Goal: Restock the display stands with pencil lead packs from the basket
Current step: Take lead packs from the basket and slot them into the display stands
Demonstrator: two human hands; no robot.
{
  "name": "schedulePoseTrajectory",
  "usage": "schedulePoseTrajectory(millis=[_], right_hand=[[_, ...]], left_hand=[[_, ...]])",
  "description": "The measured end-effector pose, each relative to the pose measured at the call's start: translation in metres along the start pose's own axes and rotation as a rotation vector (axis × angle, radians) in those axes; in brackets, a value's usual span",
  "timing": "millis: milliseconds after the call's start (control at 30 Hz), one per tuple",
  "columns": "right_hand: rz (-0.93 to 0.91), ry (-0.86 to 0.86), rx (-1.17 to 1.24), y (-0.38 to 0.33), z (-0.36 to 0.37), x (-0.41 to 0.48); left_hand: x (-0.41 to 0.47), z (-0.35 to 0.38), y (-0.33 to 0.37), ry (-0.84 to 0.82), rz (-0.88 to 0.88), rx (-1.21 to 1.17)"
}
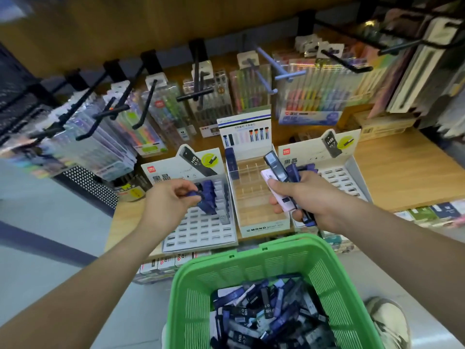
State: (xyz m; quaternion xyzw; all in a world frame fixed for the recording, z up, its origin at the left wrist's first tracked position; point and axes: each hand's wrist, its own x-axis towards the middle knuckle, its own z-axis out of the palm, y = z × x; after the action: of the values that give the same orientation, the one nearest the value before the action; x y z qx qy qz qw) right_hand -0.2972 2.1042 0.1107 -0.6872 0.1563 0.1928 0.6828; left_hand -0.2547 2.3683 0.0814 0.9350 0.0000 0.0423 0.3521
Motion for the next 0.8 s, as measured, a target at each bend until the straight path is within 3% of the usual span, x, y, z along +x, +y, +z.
schedulePoseTrajectory(millis=[167,567,800], right_hand=[[0.014,-0.018,-0.011,0.0,0.002,0.003],[0.082,-0.061,0.006,0.001,0.001,0.001],[0.077,-0.071,-0.006,-0.001,0.002,-0.002]], left_hand=[[0.0,0.019,-0.009,-0.075,0.078,0.187],[-0.002,0.031,-0.017,-0.215,0.053,0.243],[-0.003,0.03,-0.015,-0.117,0.03,0.2]])
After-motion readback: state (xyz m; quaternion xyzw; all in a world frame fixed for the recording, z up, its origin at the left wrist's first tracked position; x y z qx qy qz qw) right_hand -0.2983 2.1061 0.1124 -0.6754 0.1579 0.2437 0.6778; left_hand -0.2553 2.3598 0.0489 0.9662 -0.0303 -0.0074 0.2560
